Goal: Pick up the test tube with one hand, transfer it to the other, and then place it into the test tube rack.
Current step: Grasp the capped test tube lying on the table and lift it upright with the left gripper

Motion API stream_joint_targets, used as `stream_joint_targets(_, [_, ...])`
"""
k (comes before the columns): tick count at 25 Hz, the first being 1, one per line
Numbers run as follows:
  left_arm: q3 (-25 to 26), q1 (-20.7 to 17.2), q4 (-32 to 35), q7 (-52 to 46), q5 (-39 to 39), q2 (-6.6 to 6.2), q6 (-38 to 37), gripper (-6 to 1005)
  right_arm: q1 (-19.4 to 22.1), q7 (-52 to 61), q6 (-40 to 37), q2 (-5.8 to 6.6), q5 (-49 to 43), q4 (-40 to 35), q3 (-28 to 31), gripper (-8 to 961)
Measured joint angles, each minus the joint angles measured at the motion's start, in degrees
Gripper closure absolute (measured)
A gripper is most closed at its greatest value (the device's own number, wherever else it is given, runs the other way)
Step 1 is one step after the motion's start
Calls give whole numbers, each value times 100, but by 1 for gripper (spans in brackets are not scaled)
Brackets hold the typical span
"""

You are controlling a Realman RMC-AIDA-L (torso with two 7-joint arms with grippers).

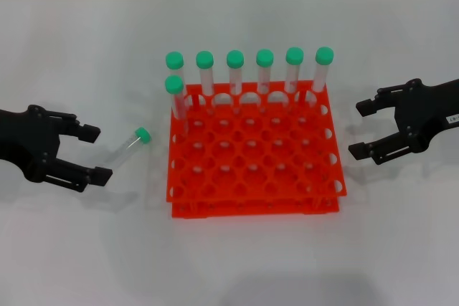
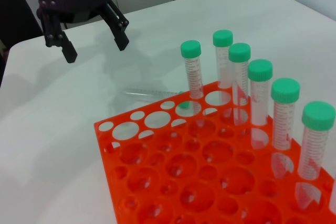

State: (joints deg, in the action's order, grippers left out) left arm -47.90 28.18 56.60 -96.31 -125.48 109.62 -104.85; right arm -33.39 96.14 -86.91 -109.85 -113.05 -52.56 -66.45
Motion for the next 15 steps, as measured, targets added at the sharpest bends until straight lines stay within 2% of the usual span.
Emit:
stream_joint_targets(2, [-8,27,473,-350,-434,137,-30,125,3,-4,0,-1,0,0,7,83])
stream_joint_targets(5, [-7,99,786,-919,-704,183,-67,125,9,-43,6,-12,0,0,16,83])
stream_joint_targets(10, [-9,301,874,-1606,-1165,195,-186,125,25,-77,64,-18,0,0,19,83])
stream_joint_targets(15, [-20,531,892,-2051,-1839,276,-221,125,7,-132,87,-36,0,0,16,84])
